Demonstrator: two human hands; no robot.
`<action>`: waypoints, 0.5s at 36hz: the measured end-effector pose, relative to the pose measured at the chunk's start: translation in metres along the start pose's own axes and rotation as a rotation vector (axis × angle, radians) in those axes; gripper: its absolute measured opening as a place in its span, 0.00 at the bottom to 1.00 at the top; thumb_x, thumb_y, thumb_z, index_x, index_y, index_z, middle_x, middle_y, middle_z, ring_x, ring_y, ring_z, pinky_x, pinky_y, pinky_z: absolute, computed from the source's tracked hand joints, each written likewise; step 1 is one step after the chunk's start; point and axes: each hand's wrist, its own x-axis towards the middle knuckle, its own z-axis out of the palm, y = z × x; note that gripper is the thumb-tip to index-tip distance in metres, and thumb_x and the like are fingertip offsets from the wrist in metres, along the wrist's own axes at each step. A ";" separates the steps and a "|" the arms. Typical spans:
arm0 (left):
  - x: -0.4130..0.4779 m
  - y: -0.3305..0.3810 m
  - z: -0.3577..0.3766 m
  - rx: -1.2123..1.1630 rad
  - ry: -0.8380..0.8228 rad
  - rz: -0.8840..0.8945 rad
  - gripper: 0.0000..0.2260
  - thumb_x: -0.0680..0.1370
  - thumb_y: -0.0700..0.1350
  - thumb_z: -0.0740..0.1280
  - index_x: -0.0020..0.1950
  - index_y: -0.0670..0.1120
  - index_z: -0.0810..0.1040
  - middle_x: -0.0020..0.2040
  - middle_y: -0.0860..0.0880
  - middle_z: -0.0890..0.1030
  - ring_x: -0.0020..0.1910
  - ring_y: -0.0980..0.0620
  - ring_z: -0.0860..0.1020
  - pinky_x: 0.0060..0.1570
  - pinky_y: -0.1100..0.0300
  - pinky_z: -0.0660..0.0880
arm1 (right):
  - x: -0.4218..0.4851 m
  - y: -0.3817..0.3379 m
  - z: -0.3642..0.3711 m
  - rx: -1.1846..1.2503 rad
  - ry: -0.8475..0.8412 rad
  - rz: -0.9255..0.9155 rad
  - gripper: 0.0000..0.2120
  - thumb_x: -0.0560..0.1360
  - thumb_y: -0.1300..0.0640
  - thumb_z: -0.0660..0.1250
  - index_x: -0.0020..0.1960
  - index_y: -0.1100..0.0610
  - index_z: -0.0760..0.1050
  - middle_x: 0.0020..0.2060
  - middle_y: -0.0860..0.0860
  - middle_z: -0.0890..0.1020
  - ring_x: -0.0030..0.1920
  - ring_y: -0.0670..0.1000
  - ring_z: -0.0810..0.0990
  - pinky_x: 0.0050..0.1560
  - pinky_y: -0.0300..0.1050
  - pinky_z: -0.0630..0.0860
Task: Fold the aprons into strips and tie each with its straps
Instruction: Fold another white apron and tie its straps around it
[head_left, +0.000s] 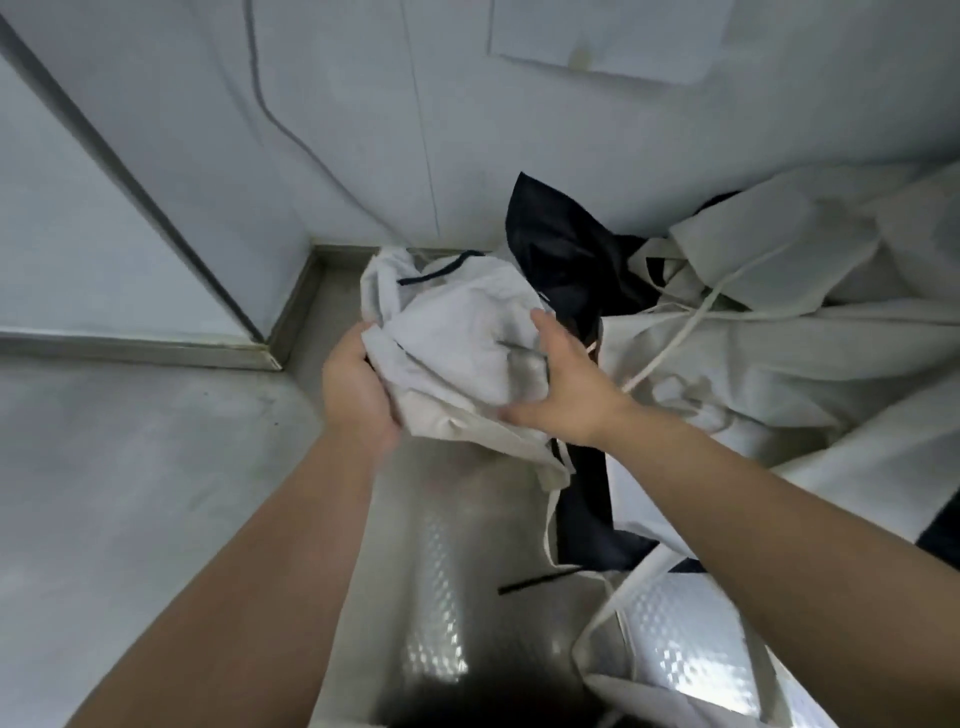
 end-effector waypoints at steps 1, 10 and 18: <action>-0.012 0.001 0.000 -0.010 -0.030 -0.037 0.15 0.79 0.43 0.54 0.46 0.44 0.81 0.41 0.47 0.83 0.43 0.48 0.81 0.44 0.60 0.78 | -0.004 -0.005 0.003 -0.022 -0.017 -0.030 0.56 0.66 0.48 0.76 0.76 0.46 0.37 0.76 0.50 0.46 0.76 0.53 0.50 0.72 0.46 0.56; -0.082 0.031 -0.041 -0.141 -0.067 -0.048 0.19 0.69 0.43 0.61 0.58 0.42 0.75 0.62 0.41 0.76 0.63 0.41 0.74 0.66 0.47 0.67 | -0.034 -0.040 0.042 -0.067 0.216 -0.253 0.03 0.78 0.60 0.60 0.48 0.58 0.72 0.44 0.54 0.75 0.49 0.56 0.75 0.43 0.42 0.64; -0.099 0.035 -0.086 0.325 0.152 0.036 0.04 0.81 0.49 0.59 0.49 0.54 0.71 0.51 0.54 0.77 0.62 0.48 0.75 0.53 0.55 0.66 | -0.070 -0.106 -0.025 1.027 0.946 -0.099 0.09 0.79 0.57 0.53 0.42 0.56 0.68 0.33 0.48 0.72 0.34 0.46 0.71 0.40 0.36 0.69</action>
